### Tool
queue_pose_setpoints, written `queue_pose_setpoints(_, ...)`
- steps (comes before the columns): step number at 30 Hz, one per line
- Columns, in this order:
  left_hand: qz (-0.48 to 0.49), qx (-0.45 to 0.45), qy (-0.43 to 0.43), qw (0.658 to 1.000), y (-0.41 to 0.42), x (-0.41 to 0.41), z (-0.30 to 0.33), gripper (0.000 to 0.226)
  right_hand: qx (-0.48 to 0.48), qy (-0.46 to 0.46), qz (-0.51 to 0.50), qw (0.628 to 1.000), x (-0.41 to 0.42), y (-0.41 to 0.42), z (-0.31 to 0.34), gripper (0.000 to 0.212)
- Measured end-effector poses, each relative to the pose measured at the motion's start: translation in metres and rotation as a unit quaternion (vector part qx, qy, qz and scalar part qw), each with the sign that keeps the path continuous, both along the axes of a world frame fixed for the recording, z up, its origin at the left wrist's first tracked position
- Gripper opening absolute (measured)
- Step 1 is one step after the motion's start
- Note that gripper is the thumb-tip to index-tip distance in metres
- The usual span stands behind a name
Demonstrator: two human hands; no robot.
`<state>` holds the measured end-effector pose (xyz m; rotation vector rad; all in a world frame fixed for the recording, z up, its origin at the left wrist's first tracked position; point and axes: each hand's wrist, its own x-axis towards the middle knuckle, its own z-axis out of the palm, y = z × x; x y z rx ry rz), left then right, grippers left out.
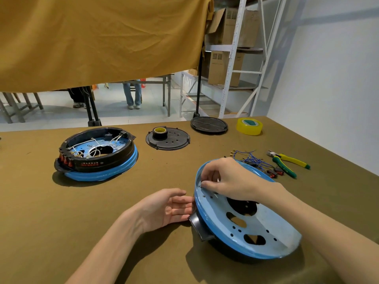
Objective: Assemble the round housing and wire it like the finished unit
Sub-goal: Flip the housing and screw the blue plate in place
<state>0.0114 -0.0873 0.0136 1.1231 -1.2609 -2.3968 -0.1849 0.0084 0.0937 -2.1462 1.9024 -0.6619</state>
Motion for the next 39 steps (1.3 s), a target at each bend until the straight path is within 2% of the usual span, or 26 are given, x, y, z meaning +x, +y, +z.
queue_pose_setpoints(4, 0.004, -0.014, -0.006, 1.0, 0.001, -0.001, 0.0, 0.03, 0.027, 0.023, 0.009, 0.999, 0.001, 0.002, 0.002, 0.009)
queue_pose_setpoints(8, -0.004, -0.015, 0.001, 1.0, 0.004, -0.003, 0.0, 0.026, 0.044, 0.1, 0.03, 0.994, 0.007, -0.004, 0.006, 0.013)
queue_pose_setpoints(11, -0.023, -0.04, -0.004, 0.999, 0.005, -0.006, -0.001, 0.025, 0.064, 0.123, 0.034, 0.99, 0.011, -0.01, 0.003, 0.014)
queue_pose_setpoints(17, -0.024, -0.039, -0.012, 0.999, 0.005, -0.007, 0.0, 0.03, 0.052, 0.038, -0.015, 0.998, 0.009, -0.012, -0.006, 0.011)
queue_pose_setpoints(24, -0.02, -0.041, -0.013, 0.999, 0.005, -0.007, -0.002, 0.023, 0.029, 0.028, -0.035, 0.999, 0.012, -0.005, -0.013, 0.015)
queue_pose_setpoints(29, -0.017, -0.037, -0.012, 0.999, 0.004, -0.006, -0.002, 0.028, 0.093, -0.065, -0.028, 0.993, 0.005, -0.005, -0.008, 0.017)
queue_pose_setpoints(35, -0.006, -0.048, -0.031, 0.998, 0.007, -0.009, 0.0, 0.022, 0.103, -0.149, -0.052, 0.982, -0.005, -0.01, -0.009, 0.008)
queue_pose_setpoints(39, -0.014, -0.069, -0.04, 0.997, 0.01, -0.01, 0.002, 0.025, 0.097, -0.102, -0.033, 0.989, -0.001, -0.012, -0.01, 0.008)
